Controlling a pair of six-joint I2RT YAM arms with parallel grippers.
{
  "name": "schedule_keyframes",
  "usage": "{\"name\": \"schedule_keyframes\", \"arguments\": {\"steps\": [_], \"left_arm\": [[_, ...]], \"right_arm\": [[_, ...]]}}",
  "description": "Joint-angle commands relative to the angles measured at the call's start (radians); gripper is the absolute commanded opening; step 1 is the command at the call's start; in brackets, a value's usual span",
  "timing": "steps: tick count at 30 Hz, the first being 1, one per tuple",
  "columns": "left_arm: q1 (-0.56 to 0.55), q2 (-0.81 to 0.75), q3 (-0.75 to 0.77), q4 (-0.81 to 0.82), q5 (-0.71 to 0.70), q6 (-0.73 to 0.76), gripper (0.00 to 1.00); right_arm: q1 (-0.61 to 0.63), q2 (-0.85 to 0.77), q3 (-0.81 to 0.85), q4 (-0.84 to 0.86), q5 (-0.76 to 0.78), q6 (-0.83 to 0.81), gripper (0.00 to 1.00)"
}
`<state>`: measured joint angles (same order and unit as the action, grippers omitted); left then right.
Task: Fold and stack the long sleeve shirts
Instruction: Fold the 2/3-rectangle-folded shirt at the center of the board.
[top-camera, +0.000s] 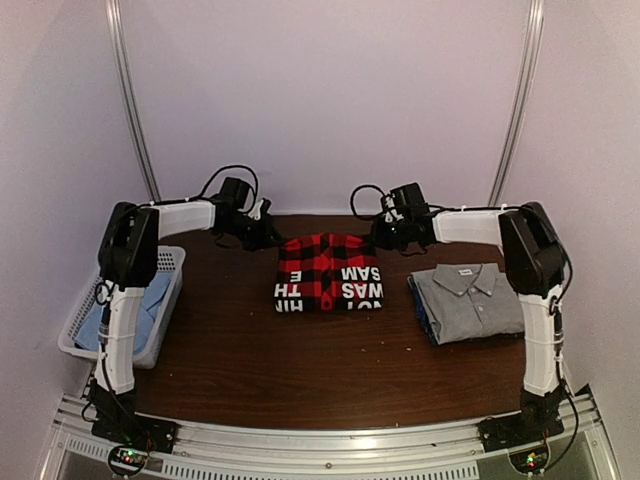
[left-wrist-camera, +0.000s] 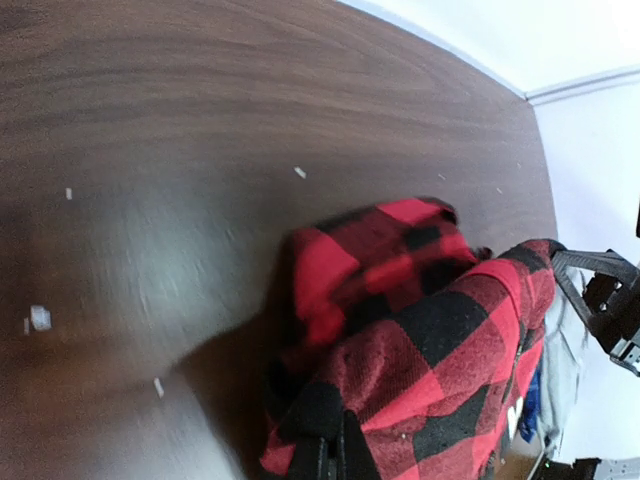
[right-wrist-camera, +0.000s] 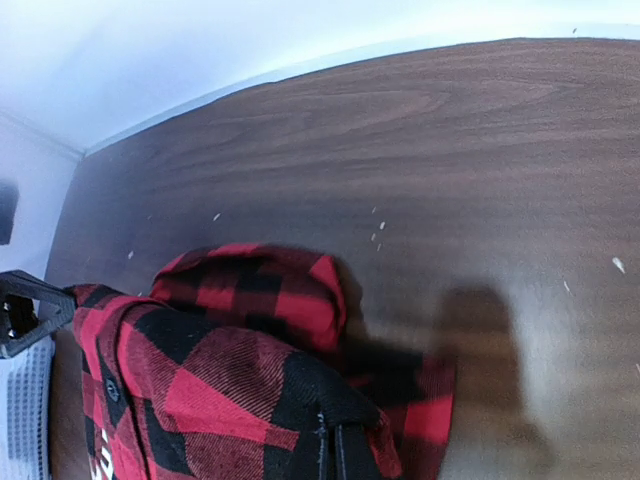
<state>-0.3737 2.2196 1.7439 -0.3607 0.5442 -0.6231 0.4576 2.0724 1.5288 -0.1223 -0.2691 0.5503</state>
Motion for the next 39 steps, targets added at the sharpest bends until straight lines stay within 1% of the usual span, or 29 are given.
{"name": "schedule_keyframes", "arguments": {"steps": [1, 2, 4, 5, 7, 10, 14, 19, 24, 26, 28, 35, 36, 37, 38, 39], "left_arm": [[0.029, 0.285, 0.288, -0.019, 0.071, 0.007, 0.00], [0.031, 0.323, 0.325, -0.019, 0.067, -0.004, 0.00], [0.032, 0.356, 0.331, 0.017, 0.077, -0.029, 0.00], [0.032, 0.358, 0.312, 0.034, 0.092, -0.039, 0.00], [0.028, 0.335, 0.261, 0.039, 0.098, -0.040, 0.00], [0.019, 0.236, 0.086, 0.116, 0.092, -0.057, 0.00], [0.005, 0.052, -0.163, 0.198, 0.079, -0.075, 0.00], [-0.014, -0.205, -0.471, 0.258, 0.057, -0.074, 0.00], [-0.014, -0.376, -0.698, 0.283, 0.032, -0.065, 0.00], [-0.014, -0.407, -0.729, 0.297, 0.029, -0.066, 0.00], [-0.014, -0.412, -0.727, 0.296, 0.033, -0.063, 0.00], [-0.013, -0.368, -0.645, 0.261, 0.018, -0.045, 0.00], [-0.013, -0.357, -0.628, 0.248, 0.013, -0.038, 0.03], [-0.012, -0.347, -0.611, 0.237, 0.005, -0.033, 0.16], [-0.011, -0.342, -0.597, 0.229, -0.001, -0.027, 0.28], [-0.010, -0.339, -0.581, 0.221, -0.008, -0.018, 0.35]], "right_arm": [[-0.047, 0.291, 0.284, -0.108, -0.080, -0.044, 0.00], [-0.048, 0.336, 0.336, -0.134, -0.079, -0.047, 0.00], [-0.049, 0.384, 0.379, -0.161, -0.076, -0.045, 0.00], [-0.048, 0.385, 0.367, -0.155, -0.078, -0.044, 0.00], [-0.046, 0.359, 0.284, -0.114, -0.082, -0.037, 0.00], [-0.028, 0.285, 0.144, -0.058, -0.082, -0.035, 0.00], [0.009, 0.145, -0.083, 0.012, -0.059, -0.019, 0.00], [0.065, -0.130, -0.406, 0.157, -0.043, 0.052, 0.00], [0.091, -0.314, -0.633, 0.285, -0.029, 0.142, 0.00], [0.092, -0.348, -0.671, 0.300, -0.023, 0.152, 0.00], [0.092, -0.361, -0.686, 0.303, -0.012, 0.152, 0.00], [0.089, -0.346, -0.618, 0.248, 0.033, 0.123, 0.00], [0.085, -0.342, -0.605, 0.234, 0.039, 0.120, 0.00], [0.082, -0.336, -0.592, 0.221, 0.045, 0.115, 0.06], [0.081, -0.335, -0.580, 0.207, 0.051, 0.110, 0.17], [0.080, -0.338, -0.569, 0.195, 0.061, 0.101, 0.28]]}}
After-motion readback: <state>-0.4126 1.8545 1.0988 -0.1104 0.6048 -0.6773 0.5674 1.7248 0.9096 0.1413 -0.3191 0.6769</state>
